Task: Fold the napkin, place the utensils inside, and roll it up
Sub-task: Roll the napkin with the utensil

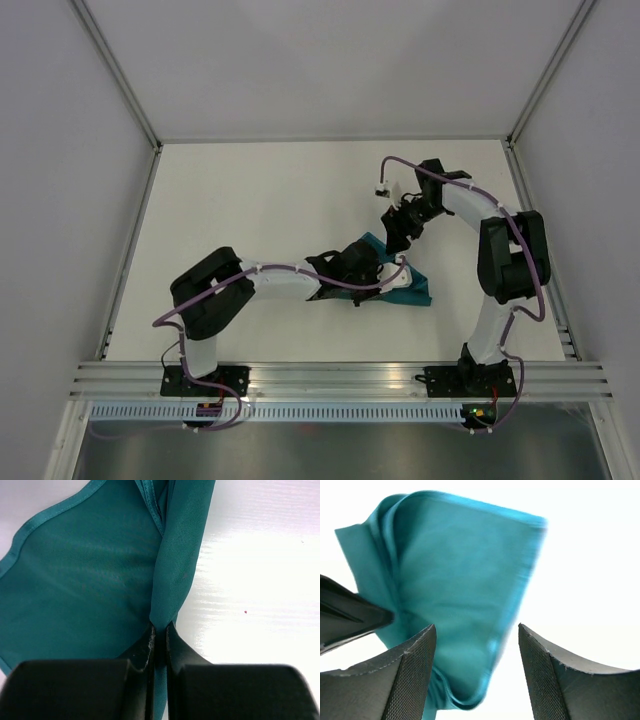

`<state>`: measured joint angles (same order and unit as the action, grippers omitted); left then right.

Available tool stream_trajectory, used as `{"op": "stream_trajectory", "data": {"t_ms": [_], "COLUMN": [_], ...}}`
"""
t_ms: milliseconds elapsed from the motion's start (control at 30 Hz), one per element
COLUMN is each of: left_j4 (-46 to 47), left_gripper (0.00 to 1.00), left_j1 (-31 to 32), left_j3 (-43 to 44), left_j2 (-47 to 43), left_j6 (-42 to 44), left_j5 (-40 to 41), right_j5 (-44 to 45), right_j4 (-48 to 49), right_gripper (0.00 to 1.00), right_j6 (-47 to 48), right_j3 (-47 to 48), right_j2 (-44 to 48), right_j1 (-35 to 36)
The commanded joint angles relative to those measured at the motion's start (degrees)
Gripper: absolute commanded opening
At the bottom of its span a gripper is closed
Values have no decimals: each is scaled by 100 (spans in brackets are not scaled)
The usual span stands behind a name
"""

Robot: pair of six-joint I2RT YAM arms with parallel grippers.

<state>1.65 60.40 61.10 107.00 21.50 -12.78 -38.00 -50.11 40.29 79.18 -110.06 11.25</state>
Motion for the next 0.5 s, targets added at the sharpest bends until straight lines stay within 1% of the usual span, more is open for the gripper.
{"op": "stream_trajectory", "data": {"t_ms": [0,100,200,233,300,333,367,400,433,467], "left_j4": [-1412,-1720,-1993,-2054,-2169,-2178,-2195,-2204,-2239,-2257], "left_gripper": [2,2,2,2,2,2,2,2,2,2], "left_j1": [-134,-274,-432,-511,-599,-678,-722,-758,-836,-881], "left_j3": [15,244,429,507,569,622,640,657,692,727], "left_j2": [576,769,971,1033,1190,1226,1253,1323,1367,1420], "left_j6": [-567,-638,-699,-699,-778,-813,-831,-883,-884,-901], "left_j5": [-954,-1271,-1569,-1666,-1842,-2008,-2088,-2141,-2298,-2361], "right_j5": [197,-67,-278,-313,-349,-349,-357,-410,-428,-463], "right_j4": [1011,1231,1459,1503,1591,1748,1767,1776,1820,1812], "right_gripper": [72,72,72,71,70,69,69,69,69,70], "right_j6": [-733,-847,-892,-744,-611,-541,-296,-129,4,335], "right_j3": [-174,-402,-762,-876,-1350,-1570,-2007,-2220,-2431,-2825], "right_j2": [616,1082,1653,1994,2399,2871,3137,3392,3891,4139], "right_j1": [-332,-824,-1080,-1289,-1335,-1335,-1327,-1335,-1327,-1335]}}
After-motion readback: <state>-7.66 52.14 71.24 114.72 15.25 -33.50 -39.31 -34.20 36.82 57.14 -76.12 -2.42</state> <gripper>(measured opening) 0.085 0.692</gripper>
